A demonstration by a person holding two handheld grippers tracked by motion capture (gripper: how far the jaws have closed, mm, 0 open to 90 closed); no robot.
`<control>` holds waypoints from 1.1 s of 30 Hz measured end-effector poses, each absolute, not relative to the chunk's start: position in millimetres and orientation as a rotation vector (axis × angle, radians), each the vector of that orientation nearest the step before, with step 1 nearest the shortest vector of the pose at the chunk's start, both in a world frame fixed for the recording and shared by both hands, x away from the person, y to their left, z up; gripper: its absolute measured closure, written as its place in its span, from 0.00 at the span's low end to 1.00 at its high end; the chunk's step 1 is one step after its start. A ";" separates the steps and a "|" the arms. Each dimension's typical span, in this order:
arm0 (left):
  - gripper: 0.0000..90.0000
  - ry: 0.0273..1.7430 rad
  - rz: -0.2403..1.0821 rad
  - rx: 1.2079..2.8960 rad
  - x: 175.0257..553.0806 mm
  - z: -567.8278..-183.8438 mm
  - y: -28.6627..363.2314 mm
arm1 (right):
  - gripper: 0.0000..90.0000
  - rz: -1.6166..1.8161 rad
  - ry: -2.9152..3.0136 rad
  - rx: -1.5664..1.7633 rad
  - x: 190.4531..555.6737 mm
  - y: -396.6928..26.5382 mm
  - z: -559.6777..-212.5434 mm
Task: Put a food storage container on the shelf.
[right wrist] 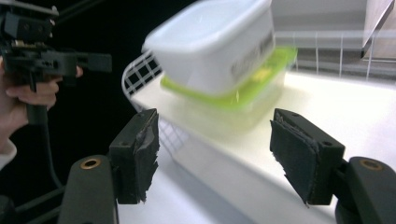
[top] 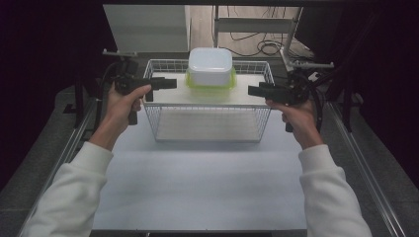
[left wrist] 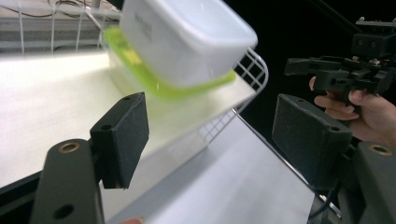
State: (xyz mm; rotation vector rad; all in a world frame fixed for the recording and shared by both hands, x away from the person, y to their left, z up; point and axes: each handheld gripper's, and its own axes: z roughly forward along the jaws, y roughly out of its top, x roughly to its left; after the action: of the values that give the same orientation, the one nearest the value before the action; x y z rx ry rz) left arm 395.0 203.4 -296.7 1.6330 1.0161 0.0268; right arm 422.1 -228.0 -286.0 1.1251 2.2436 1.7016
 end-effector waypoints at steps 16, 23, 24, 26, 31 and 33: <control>0.27 1.014 0.101 1.754 303.6 -392.3 206.6 | 0.32 1.628 2.301 1.041 334.2 -262.3 -365.5; 0.27 1.099 0.091 1.850 287.9 -448.3 202.9 | 0.28 1.558 2.357 1.119 316.5 -272.3 -411.9; 0.27 1.110 0.090 1.848 286.4 -454.2 203.6 | 0.27 1.539 2.370 1.131 315.3 -273.1 -417.1; 0.27 1.134 0.099 1.863 284.4 -465.6 204.2 | 0.27 1.515 2.370 1.148 311.8 -274.5 -428.4; 0.26 1.150 0.092 1.872 282.3 -473.5 202.2 | 0.25 1.433 2.427 1.188 312.3 -271.6 -452.0; 0.26 1.153 0.114 1.887 281.4 -474.4 201.9 | 0.24 1.422 2.440 1.184 313.8 -269.6 -455.7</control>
State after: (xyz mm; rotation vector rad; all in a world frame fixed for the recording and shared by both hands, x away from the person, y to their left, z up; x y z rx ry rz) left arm 281.4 201.9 -474.4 1.8871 1.1529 0.1144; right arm 313.8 -269.6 -455.7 1.1841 2.4401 1.4222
